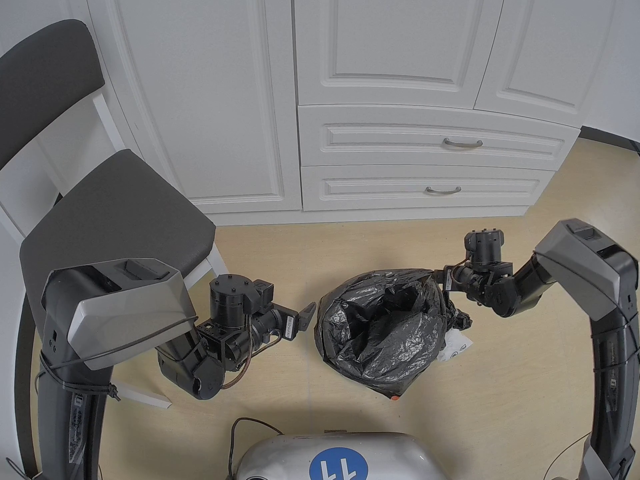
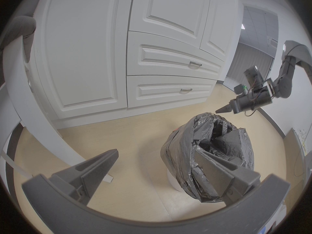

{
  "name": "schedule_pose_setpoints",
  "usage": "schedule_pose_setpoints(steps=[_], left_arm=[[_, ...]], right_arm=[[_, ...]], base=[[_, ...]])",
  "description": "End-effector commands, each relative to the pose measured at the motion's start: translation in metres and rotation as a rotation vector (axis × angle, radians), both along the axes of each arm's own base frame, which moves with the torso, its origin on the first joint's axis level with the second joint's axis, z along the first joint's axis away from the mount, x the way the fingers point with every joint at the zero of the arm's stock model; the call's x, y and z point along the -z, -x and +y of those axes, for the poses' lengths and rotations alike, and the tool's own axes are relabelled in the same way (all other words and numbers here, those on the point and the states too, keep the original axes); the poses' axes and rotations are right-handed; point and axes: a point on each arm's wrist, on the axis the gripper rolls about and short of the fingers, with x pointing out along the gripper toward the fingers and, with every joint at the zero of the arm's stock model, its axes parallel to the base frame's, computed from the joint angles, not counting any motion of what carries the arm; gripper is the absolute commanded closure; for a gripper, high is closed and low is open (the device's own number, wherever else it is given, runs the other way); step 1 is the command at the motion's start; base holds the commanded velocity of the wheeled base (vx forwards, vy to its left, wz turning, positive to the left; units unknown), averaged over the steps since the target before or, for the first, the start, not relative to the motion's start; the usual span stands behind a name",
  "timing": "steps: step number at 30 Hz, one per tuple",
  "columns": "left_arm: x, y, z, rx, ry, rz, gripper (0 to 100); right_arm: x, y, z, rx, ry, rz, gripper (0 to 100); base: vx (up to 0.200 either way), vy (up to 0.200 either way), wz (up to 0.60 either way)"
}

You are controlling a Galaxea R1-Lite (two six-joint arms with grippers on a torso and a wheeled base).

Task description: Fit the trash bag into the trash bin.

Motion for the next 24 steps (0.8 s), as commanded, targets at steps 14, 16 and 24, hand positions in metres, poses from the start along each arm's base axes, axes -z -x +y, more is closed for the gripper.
schedule_pose_setpoints(steps=[14, 16, 24], left_arm=[[-0.001, 0.003, -0.002, 0.009, 0.003, -0.008, 0], [-0.001, 0.003, -0.002, 0.009, 0.002, -0.006, 0], [0.000, 0.003, -0.003, 0.009, 0.003, -0.008, 0]], right_arm=[[-0.033, 0.081, 0.065, -0.261, 0.056, 0.067, 0], [-0.019, 0.079, 0.075, -0.255, 0.068, 0.088, 0], [0.015, 0.070, 0.090, -0.182, 0.137, 0.125, 0]], base=[[0.000, 0.000, 0.00], [0.000, 0.000, 0.00], [0.000, 0.000, 0.00]])
